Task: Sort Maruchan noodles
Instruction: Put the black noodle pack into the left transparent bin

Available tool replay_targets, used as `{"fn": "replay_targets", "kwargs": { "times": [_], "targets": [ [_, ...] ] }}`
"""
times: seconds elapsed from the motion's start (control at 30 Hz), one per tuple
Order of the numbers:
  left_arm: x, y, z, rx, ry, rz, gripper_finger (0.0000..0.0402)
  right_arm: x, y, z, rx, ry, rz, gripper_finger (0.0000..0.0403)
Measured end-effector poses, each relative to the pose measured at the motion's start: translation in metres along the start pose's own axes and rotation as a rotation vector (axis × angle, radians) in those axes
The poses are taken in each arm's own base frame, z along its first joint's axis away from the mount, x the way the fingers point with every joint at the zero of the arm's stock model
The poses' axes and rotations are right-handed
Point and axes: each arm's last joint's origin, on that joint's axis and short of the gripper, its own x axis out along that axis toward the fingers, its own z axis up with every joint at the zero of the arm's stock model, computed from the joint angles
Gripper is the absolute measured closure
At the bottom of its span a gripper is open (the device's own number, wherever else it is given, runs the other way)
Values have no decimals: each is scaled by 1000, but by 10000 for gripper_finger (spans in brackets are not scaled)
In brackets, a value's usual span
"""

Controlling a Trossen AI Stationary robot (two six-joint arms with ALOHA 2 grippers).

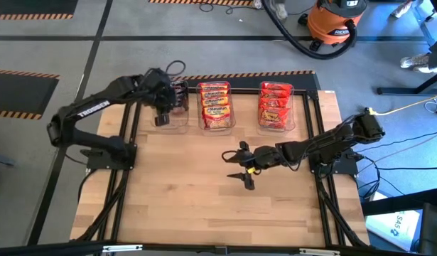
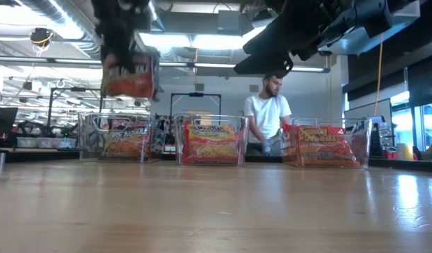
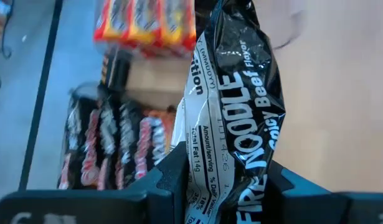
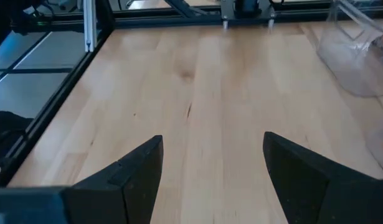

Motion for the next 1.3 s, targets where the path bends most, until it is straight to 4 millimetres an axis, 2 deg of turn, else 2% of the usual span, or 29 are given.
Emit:
{"fn": "replay_targets", "kwargs": {
  "times": [0.23, 0.47, 0.63, 0.87, 1.03, 1.3],
  "targets": [
    [49, 29, -29, -88, 42, -28, 297, 6, 0, -5, -1, 24, -3, 150],
    [93, 42, -39, -135, 123, -127, 297, 11, -1, -12, -7, 50, -19, 150],
    [116, 49, -42, -164, 140, -182, 297, 17, -2, -19, -8, 81, -39, 150],
    [141, 52, -43, -153, 161, -222, 297, 17, -2, -20, -4, 87, -39, 150],
    [155, 53, -44, -161, 189, -231, 281, 17, -2, -20, 7, 87, -39, 150],
    [162, 54, -45, -181, 203, -233, 272, 17, -2, -20, 8, 87, -39, 150]
  ]
}}
